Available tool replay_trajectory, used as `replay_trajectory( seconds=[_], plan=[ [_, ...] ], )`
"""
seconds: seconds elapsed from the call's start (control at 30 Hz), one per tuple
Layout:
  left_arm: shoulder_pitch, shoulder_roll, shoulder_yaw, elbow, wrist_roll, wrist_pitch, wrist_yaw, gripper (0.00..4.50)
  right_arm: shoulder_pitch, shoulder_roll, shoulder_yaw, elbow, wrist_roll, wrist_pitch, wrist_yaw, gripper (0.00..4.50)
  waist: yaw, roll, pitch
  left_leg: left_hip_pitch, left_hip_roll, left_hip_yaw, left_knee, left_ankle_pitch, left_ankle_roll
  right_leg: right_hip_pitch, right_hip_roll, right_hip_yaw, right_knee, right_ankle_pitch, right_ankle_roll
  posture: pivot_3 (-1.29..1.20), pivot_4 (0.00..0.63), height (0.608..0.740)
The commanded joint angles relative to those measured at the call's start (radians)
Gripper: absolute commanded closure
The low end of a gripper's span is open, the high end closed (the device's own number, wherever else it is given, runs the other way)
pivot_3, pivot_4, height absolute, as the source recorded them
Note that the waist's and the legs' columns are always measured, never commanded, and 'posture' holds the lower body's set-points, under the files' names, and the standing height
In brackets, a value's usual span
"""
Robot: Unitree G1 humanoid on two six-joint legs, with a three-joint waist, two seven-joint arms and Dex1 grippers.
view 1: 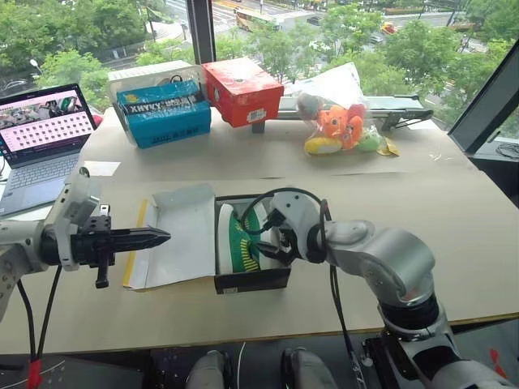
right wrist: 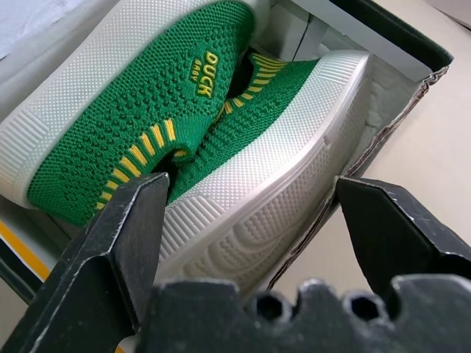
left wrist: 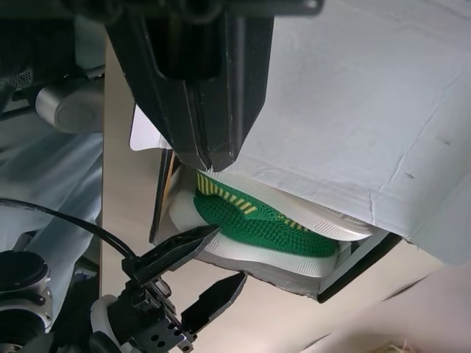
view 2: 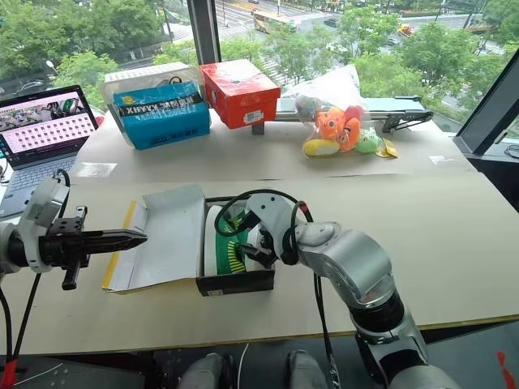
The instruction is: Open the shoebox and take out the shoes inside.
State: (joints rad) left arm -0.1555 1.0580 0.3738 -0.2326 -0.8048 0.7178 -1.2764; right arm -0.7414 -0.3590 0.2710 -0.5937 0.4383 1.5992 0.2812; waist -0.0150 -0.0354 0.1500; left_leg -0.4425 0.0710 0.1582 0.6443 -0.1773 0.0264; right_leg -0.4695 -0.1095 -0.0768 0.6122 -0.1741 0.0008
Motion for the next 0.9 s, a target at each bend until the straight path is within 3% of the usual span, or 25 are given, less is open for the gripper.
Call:
replay_trajectory(
  seconds=[0.03,0.5,0.9],
  plan=[
    [-0.013,0.003,0.011,-0.030,-0.009,-0.009,0.004,4.50,-0.027,-0.025,-0.007,-0.021,0.033,0.015,0.011,0.33,0.001,0.000,0.000,0.000,0.000,0.000,0.000,0.000,0.000,0.000,0.000,0.000,0.000,0.000,0.000,0.00,0.150,0.739],
    [-0.024,0.005,0.003,-0.039,-0.013,0.001,0.015,4.50,-0.081,-0.041,-0.046,-0.032,0.153,0.015,-0.024,0.33,0.000,0.000,0.000,-0.003,-0.001,0.000,0.000,0.000,0.000,-0.002,0.000,0.000,0.000,0.000,0.000,0.00,0.150,0.739],
    [-0.025,0.007,0.007,-0.041,-0.013,0.005,0.022,4.50,0.070,0.114,-0.093,0.119,0.123,0.015,-0.189,0.33,0.001,-0.001,0.000,0.000,-0.001,0.000,0.000,0.000,0.000,0.001,0.000,-0.001,0.000,0.000,0.000,0.00,0.150,0.739]
  ],
)
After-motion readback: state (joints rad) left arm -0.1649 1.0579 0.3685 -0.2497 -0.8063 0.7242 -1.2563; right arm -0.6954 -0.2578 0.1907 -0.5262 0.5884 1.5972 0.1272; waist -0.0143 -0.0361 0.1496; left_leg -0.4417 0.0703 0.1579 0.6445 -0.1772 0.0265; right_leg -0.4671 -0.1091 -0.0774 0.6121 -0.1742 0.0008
